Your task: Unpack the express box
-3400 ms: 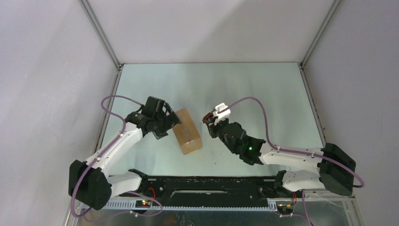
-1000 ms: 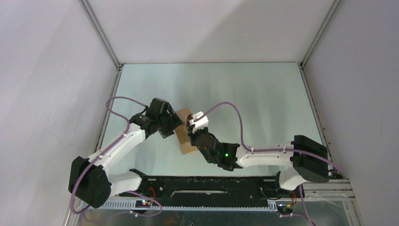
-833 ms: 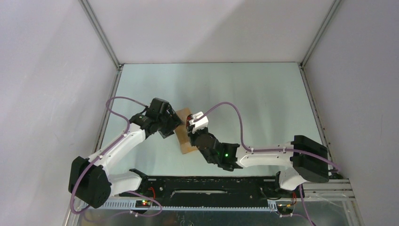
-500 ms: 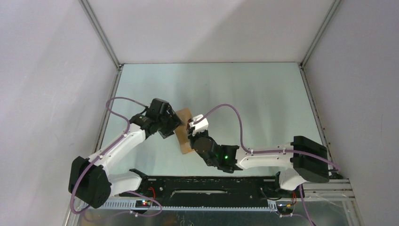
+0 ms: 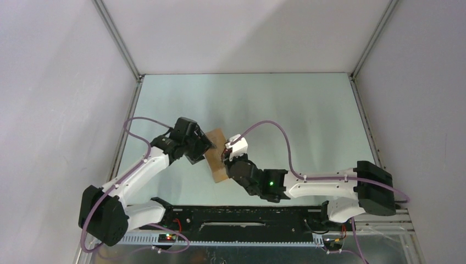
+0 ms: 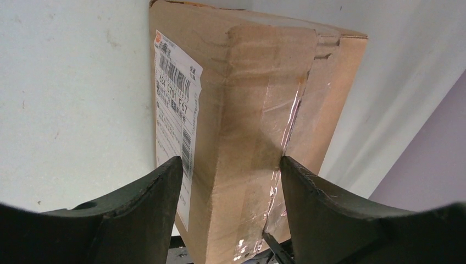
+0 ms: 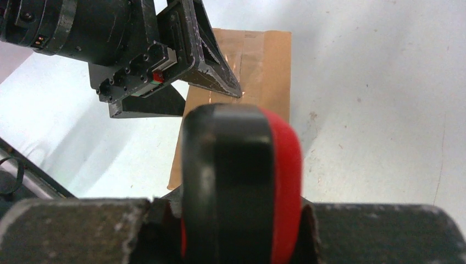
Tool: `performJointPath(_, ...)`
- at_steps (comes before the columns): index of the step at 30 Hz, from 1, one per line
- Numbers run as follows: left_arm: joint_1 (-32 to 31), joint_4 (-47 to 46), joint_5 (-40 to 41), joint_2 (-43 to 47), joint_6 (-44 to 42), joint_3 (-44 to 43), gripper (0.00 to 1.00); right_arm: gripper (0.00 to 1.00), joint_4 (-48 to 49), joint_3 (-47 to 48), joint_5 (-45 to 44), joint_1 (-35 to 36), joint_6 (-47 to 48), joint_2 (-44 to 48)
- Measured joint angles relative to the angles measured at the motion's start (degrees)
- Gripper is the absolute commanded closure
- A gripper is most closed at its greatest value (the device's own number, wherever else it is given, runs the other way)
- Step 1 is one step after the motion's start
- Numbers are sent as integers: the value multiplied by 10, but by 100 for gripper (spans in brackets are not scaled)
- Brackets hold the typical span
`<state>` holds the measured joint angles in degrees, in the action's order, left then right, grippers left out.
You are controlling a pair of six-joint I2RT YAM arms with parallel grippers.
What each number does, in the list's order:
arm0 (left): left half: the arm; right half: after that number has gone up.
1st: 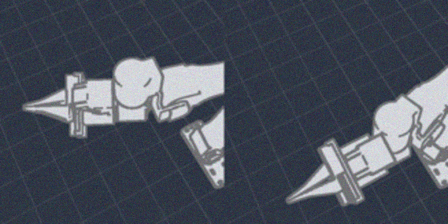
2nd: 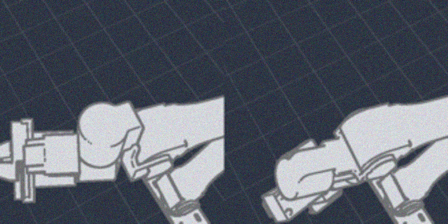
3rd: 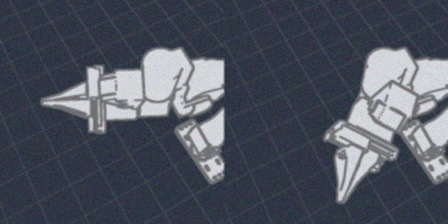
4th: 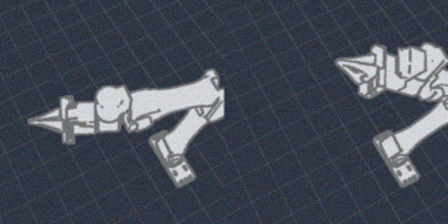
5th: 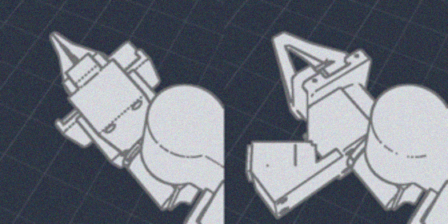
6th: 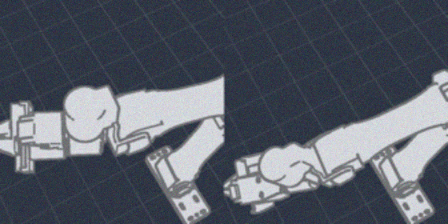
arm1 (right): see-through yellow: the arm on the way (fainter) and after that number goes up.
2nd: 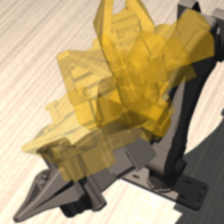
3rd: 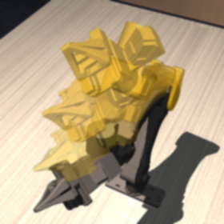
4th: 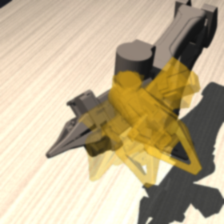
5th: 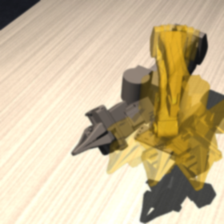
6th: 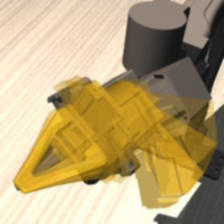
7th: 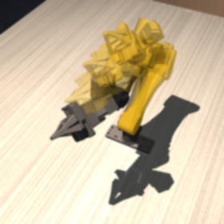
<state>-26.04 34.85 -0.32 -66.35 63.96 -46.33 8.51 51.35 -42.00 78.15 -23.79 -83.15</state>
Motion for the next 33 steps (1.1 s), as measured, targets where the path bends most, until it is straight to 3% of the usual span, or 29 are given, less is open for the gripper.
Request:
performJointPath(25,-5,-16,6,16,81,28,31,100,-137,40,68,-9,-73,20)
performJointPath(33,-6,-17,17,18,47,26,17,100,-138,42,80,-12,-56,20)
